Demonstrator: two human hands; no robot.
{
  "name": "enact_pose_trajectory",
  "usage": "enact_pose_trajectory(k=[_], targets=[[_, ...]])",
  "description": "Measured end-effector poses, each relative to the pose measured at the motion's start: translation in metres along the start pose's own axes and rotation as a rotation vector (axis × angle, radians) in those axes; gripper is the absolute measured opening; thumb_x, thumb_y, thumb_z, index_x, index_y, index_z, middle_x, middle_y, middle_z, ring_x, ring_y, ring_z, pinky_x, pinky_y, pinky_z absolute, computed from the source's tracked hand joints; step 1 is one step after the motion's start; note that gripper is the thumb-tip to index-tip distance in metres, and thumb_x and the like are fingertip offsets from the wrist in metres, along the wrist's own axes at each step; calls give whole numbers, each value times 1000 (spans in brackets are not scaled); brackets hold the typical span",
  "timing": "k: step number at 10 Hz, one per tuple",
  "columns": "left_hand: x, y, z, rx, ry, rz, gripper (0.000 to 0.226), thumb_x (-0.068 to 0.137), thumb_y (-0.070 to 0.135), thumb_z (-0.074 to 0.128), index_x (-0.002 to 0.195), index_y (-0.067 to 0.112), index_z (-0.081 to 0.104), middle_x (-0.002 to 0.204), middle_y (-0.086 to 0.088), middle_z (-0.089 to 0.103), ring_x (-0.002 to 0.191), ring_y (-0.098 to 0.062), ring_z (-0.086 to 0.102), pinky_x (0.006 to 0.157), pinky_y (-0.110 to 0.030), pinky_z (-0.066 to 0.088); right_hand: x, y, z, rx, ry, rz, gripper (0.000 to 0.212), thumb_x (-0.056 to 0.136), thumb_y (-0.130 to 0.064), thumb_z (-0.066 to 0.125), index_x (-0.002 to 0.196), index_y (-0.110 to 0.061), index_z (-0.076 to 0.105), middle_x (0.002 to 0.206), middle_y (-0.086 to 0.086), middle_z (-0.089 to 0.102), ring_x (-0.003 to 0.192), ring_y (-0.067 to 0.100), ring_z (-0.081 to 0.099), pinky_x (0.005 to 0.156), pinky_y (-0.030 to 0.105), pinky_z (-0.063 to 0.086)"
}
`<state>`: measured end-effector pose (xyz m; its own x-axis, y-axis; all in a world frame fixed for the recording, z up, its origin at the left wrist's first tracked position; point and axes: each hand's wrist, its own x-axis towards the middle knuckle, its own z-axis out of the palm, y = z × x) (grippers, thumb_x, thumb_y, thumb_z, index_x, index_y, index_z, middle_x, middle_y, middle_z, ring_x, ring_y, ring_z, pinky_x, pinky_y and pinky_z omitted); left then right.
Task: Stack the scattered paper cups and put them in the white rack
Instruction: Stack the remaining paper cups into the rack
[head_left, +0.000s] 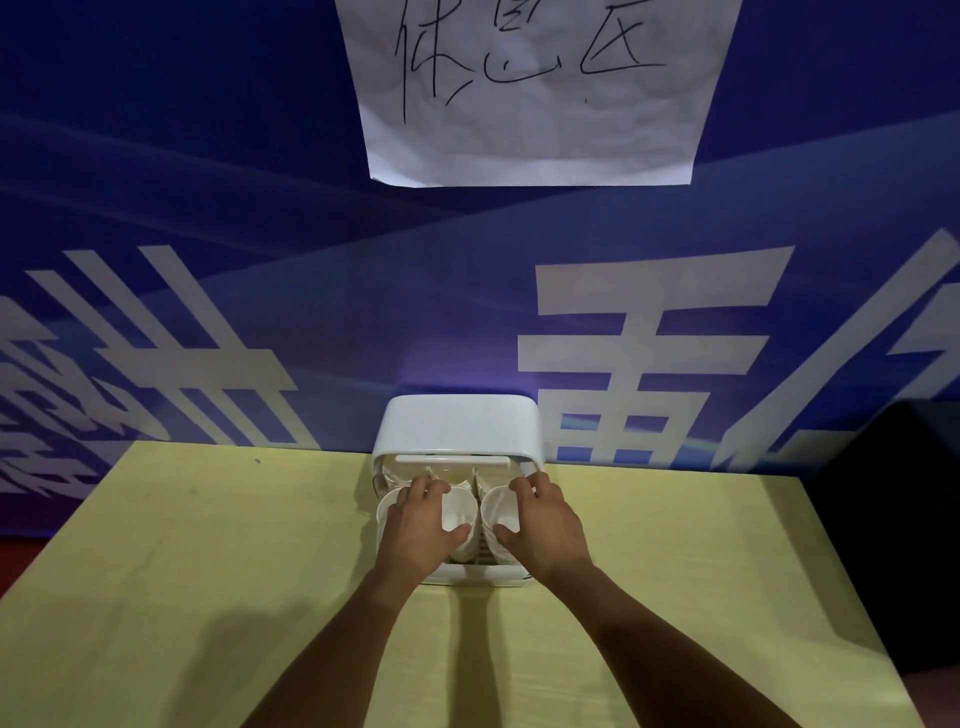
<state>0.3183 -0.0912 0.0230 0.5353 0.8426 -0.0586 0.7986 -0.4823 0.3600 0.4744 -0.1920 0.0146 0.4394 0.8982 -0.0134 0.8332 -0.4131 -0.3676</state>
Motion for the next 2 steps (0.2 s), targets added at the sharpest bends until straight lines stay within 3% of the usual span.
enact_pose_trajectory(k=[2], targets=[[8, 2, -17, -56, -5, 69, 56, 82, 48, 70, 129, 24, 54, 130, 6, 53, 118, -16, 52, 100, -32, 44, 6, 3, -17, 26, 76, -10, 58, 90, -52, 62, 140, -27, 46, 135, -2, 54, 116, 19, 57, 95, 31, 51]])
